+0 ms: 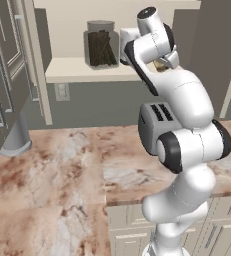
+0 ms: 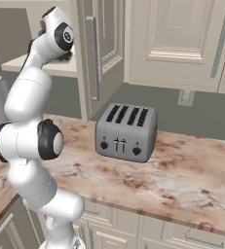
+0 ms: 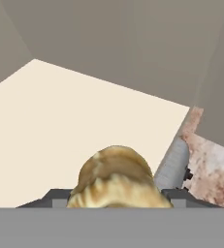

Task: Pick the jar and candle from the dining table and place them in the open cabinet. Close the cabinet after placing the objects.

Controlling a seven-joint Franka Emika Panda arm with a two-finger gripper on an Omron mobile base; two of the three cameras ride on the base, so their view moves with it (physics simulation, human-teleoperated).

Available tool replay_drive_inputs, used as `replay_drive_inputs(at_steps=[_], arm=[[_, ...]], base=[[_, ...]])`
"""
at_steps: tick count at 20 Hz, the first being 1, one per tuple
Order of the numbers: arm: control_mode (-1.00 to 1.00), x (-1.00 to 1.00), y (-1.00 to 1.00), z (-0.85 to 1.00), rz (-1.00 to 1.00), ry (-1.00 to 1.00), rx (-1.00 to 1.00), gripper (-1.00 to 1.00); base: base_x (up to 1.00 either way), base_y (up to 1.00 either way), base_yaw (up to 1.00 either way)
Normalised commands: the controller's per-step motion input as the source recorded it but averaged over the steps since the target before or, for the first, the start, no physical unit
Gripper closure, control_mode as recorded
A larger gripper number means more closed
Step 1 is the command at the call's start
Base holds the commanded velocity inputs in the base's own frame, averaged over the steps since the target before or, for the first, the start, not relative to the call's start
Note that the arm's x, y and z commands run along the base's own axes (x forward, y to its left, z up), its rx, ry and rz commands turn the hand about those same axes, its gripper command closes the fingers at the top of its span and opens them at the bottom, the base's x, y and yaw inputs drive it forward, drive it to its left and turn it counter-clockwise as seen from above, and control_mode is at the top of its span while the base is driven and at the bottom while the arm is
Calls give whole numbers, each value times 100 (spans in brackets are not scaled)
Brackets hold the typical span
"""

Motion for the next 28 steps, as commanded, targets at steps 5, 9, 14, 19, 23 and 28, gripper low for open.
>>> replay_drive_inputs(at_steps=[5, 9, 14, 19, 23, 28], arm=[[-100, 24, -4, 0, 0, 1, 0, 100], [-100, 24, -6, 0, 0, 0, 0, 100], [-100, 36, -3, -2, 0, 0, 0, 100], [-100, 27, 0, -3, 0, 0, 0, -100], [-100, 33, 0, 0, 0, 0, 0, -100], [-100, 12, -1, 0, 0, 0, 1, -100]], base=[[0, 0, 0], [0, 0, 0], [0, 0, 0], [0, 0, 0], [0, 0, 0], [0, 0, 0]])
